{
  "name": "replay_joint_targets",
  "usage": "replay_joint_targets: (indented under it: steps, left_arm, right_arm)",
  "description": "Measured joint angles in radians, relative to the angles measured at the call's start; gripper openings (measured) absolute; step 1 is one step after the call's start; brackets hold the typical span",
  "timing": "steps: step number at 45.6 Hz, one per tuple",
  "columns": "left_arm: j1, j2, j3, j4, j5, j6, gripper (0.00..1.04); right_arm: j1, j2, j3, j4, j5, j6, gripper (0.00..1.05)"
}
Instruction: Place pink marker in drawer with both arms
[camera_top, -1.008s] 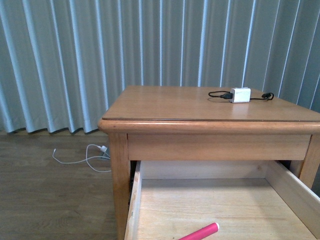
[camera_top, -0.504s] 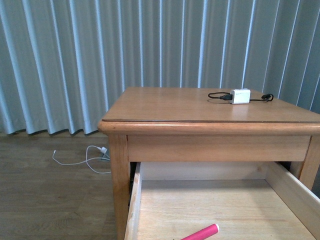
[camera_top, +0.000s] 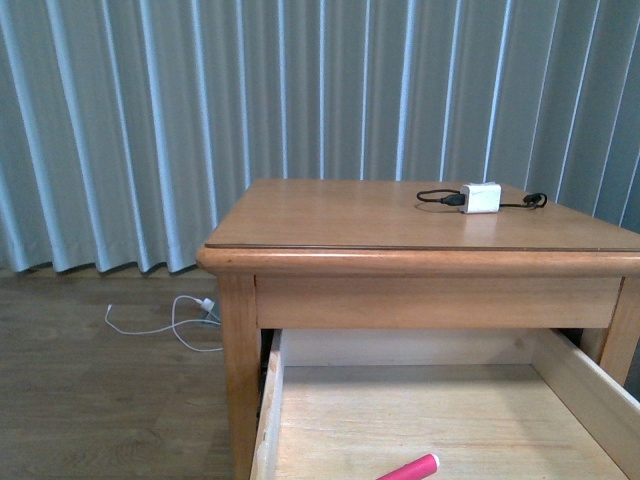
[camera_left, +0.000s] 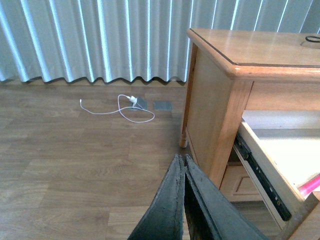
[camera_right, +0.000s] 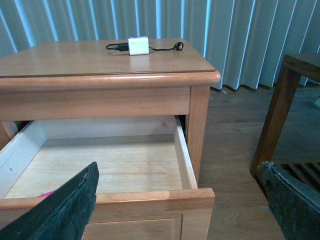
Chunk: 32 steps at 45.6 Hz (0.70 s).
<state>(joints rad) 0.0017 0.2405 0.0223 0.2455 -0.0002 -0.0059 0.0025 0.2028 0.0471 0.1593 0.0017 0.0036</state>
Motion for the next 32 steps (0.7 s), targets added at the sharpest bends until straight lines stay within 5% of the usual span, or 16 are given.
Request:
replay_joint_targets:
  steps: [13, 17, 28, 32]
  left_arm:
    - [0.0, -0.068, 0.0, -0.069, 0.0, 0.0, 0.04]
    - [0.0, -0.213, 0.0, -0.235, 0.0, 0.001, 0.04]
    - [0.0, -0.236, 0.0, -0.243, 0.0, 0.001, 0.04]
    - [0.0, -0.236, 0.0, -0.243, 0.0, 0.001, 0.21]
  right_arm:
    - [0.0, 0.0, 0.0, 0.0, 0.0, 0.0, 0.96]
    - [0.0, 0.0, 0.0, 0.0, 0.0, 0.0, 0.96]
    - [0.0, 0.0, 0.0, 0.0, 0.0, 0.0, 0.96]
    - [-0.002, 0.0, 0.0, -0.001, -0.018, -0.004, 0.96]
